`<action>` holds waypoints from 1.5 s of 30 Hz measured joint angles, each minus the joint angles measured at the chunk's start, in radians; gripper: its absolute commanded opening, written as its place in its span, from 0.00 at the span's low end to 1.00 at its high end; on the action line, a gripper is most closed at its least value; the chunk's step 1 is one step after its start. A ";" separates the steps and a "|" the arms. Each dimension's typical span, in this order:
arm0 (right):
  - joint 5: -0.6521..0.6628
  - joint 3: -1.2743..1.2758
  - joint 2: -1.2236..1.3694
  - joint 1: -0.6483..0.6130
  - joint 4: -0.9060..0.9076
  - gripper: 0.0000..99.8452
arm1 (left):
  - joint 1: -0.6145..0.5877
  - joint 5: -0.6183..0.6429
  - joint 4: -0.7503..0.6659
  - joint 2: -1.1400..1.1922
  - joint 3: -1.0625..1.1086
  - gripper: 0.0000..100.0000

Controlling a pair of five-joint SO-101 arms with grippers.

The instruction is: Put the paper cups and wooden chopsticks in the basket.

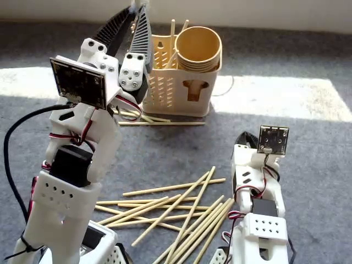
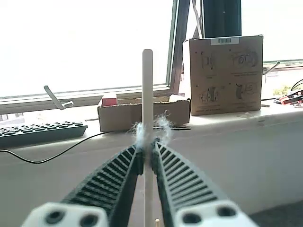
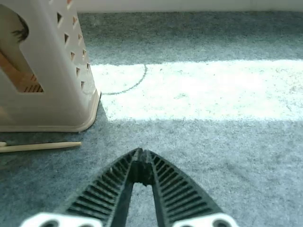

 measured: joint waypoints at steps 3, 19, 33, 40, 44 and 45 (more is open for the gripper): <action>0.000 0.000 0.000 0.000 0.000 0.01 | -0.002 0.005 -0.040 0.046 0.000 0.01; 0.000 0.000 0.000 -0.002 0.000 0.01 | -0.077 0.006 -0.216 0.305 0.000 0.01; 0.000 0.000 0.000 -0.006 0.000 0.01 | -0.075 0.006 -0.247 0.448 -0.029 0.01; 0.000 0.000 0.000 -0.006 0.000 0.01 | -0.080 0.006 -0.206 0.456 -0.035 0.04; 0.000 0.000 0.000 -0.006 0.000 0.01 | -0.083 0.006 -0.120 0.457 -0.069 0.06; 0.000 0.000 0.000 -0.006 0.000 0.01 | -0.083 0.006 -0.098 0.457 -0.077 0.07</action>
